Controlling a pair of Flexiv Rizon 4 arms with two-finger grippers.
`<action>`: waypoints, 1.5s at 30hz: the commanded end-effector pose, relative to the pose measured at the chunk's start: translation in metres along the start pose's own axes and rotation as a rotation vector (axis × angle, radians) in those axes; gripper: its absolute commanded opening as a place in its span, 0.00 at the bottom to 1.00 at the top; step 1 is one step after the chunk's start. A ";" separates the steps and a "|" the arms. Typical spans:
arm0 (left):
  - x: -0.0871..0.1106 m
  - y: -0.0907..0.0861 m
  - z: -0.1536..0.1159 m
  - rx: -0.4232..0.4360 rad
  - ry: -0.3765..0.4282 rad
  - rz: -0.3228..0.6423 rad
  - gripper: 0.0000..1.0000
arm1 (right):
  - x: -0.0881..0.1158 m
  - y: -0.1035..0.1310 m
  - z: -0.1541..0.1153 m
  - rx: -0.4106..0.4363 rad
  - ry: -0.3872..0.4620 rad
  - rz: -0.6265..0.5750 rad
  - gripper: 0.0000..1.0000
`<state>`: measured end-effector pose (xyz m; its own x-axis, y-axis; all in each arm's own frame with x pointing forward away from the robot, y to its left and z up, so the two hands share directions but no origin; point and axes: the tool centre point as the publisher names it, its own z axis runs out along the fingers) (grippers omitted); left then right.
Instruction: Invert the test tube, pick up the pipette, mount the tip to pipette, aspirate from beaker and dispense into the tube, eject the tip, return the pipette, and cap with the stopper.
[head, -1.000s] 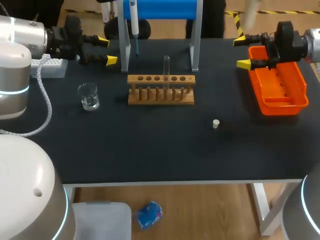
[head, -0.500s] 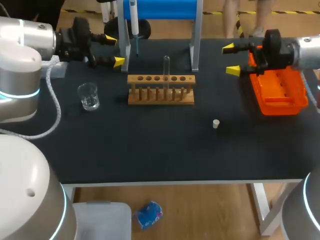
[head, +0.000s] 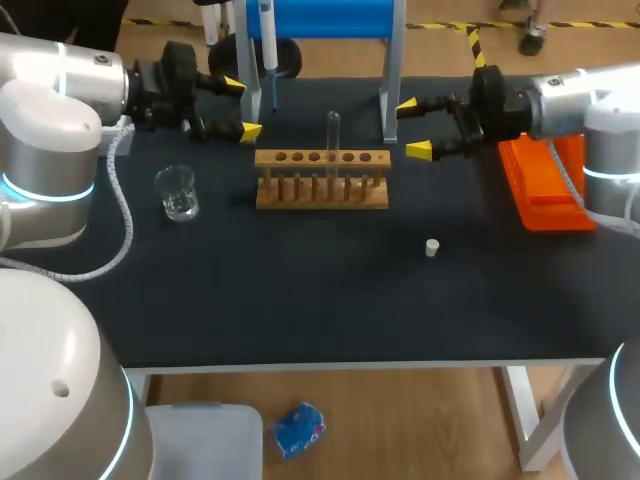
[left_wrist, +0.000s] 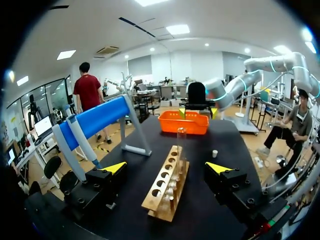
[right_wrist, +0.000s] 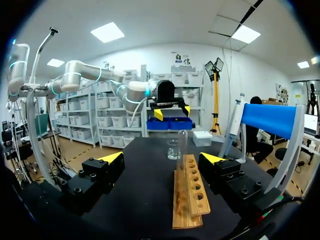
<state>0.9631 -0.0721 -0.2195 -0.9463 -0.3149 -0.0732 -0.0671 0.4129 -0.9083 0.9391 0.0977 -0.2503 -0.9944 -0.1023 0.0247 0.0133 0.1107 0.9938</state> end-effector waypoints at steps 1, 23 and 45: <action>0.000 0.000 0.000 -0.001 0.001 -0.001 1.00 | -0.003 -0.002 -0.002 -0.002 0.013 -0.001 1.00; 0.014 0.012 0.024 -0.047 0.037 -0.013 1.00 | -0.023 -0.009 0.066 -0.014 0.077 -0.034 1.00; 0.014 0.012 0.024 -0.047 0.037 -0.013 1.00 | -0.045 -0.016 0.109 -0.085 0.084 -0.022 1.00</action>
<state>0.9565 -0.0920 -0.2414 -0.9562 -0.2889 -0.0466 -0.0916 0.4467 -0.8900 0.9678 0.2042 -0.2759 -0.9840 -0.1782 0.0071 0.0017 0.0299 0.9996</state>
